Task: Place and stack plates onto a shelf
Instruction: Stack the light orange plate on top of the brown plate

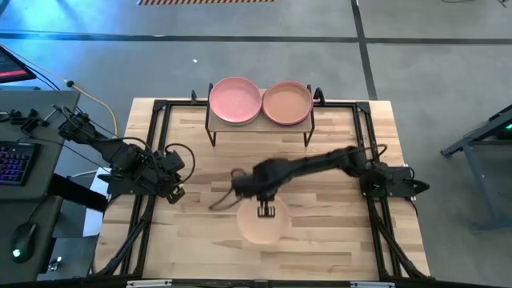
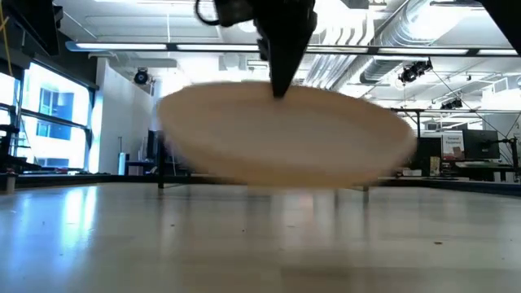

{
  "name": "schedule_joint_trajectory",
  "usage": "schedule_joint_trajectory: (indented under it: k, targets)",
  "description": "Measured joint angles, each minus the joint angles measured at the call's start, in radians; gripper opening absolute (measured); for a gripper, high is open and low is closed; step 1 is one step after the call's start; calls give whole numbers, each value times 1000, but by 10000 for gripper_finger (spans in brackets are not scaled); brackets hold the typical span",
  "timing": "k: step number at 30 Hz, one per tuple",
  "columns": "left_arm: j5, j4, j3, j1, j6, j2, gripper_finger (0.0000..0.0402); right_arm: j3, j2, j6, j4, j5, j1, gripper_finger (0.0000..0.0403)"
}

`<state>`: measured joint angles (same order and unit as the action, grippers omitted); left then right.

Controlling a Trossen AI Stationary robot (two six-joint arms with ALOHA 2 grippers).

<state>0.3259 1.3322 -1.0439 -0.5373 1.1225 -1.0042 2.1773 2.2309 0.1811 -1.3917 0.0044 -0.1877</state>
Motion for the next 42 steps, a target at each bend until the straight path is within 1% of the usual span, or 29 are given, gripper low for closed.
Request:
schedule_joint_trajectory:
  k: [5,9,14,21,28,31,33,37,42]
  targets:
    - [10,0,0,1,0,0,97,0,-95,-36,-55,18,99,0]
    - [27,1,0,24,0,0,97,0,-175,-75,-75,24,197,0]
    - [40,1,0,79,-18,0,97,0,-268,-104,-79,73,344,0]
    - [57,1,0,186,-83,0,97,0,-363,-135,-77,96,573,0]
    - [71,-19,0,317,-101,0,96,0,-397,-137,-25,96,791,0]
    - [73,-66,0,369,-143,0,96,0,-400,-134,3,89,868,0]
    - [73,-100,0,402,-183,0,96,0,-400,-132,22,65,911,0]
    - [73,-159,0,465,-247,0,96,0,-400,-135,44,15,969,0]
    - [72,-184,0,542,-298,0,96,0,-400,-157,43,-17,994,0]
